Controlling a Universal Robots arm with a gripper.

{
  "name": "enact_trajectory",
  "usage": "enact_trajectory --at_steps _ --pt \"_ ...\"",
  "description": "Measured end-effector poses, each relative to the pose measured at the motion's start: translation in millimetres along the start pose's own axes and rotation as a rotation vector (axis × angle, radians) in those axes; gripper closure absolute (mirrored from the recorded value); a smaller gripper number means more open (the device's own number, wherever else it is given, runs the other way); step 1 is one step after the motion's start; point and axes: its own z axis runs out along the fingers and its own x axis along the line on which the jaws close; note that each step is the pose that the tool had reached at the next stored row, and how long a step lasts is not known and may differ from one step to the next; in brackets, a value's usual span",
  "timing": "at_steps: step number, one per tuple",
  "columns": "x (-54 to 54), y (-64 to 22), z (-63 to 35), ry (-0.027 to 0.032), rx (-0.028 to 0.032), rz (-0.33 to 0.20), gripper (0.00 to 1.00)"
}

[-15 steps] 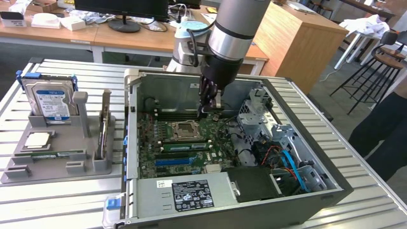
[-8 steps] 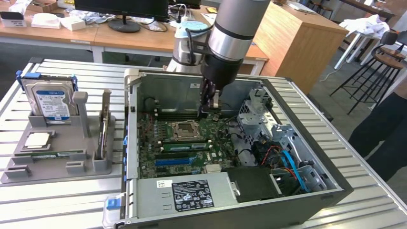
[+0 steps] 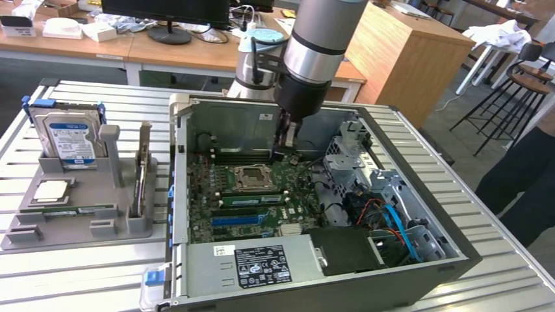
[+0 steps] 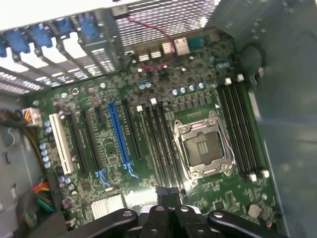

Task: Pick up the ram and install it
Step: 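Press down the ram until it locks into place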

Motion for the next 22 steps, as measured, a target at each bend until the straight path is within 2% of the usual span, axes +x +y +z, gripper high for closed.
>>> enact_trajectory --at_steps 22 --pt "0.3 0.1 3.6 -0.0154 0.0229 0.378 0.9"
